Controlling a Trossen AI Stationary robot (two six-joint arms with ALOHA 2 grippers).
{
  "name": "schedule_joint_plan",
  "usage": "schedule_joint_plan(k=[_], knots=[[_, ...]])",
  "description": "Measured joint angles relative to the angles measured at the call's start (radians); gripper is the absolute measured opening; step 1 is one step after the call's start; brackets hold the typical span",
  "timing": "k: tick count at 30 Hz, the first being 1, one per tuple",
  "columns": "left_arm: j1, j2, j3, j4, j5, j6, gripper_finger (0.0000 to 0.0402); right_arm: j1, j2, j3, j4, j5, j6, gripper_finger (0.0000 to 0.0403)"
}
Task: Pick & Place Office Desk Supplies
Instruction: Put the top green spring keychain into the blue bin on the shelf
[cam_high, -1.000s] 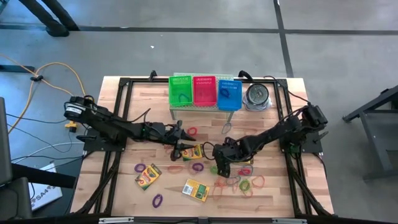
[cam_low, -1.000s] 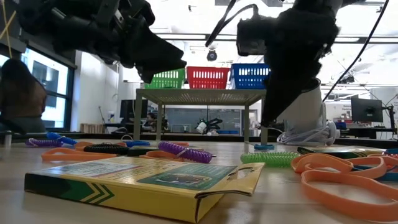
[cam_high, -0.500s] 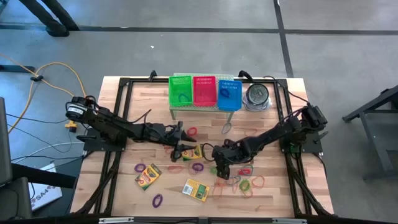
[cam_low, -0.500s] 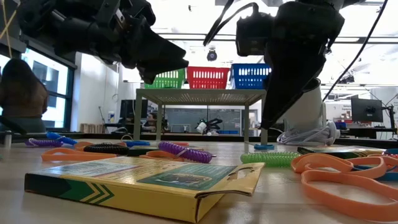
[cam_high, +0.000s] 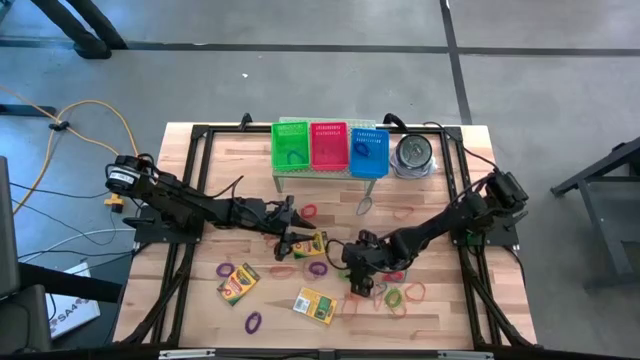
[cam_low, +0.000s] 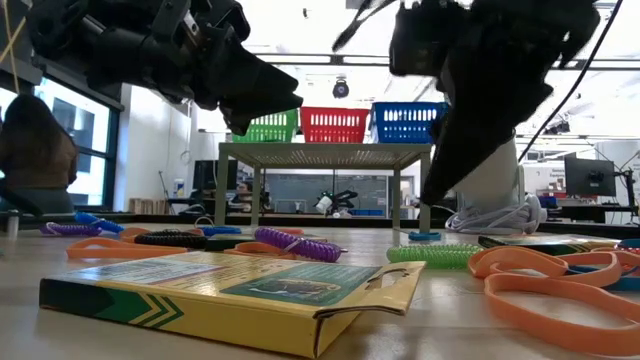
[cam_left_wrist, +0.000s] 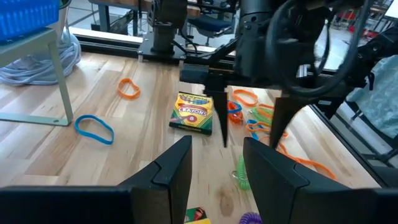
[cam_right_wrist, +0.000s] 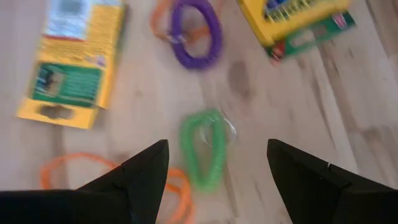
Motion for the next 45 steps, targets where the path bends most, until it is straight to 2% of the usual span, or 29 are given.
schedule_joint_plan(k=[10,18,21,33,45], knots=[[0.000,-0.001,0.000,0.000,0.001,0.000,0.0139,0.002,0.000,0.000,0.006,0.052,-0.007,0.0262],[0.000,-0.001,0.000,-0.005,0.001,0.000,0.0139,0.013,0.000,-0.025,0.016,0.054,0.069,0.0262],[0.000,-0.001,0.000,-0.007,0.001,0.001,0.0139,0.016,0.000,-0.041,0.018,0.092,0.073,0.0262],[0.000,-0.001,0.000,-0.019,0.001,0.001,0.0139,0.019,0.000,-0.154,0.216,0.086,0.062,0.0262],[0.000,-0.001,0.000,-0.061,0.001,0.001,0.0139,0.047,0.006,-0.161,0.268,0.111,-0.035,0.0262]])
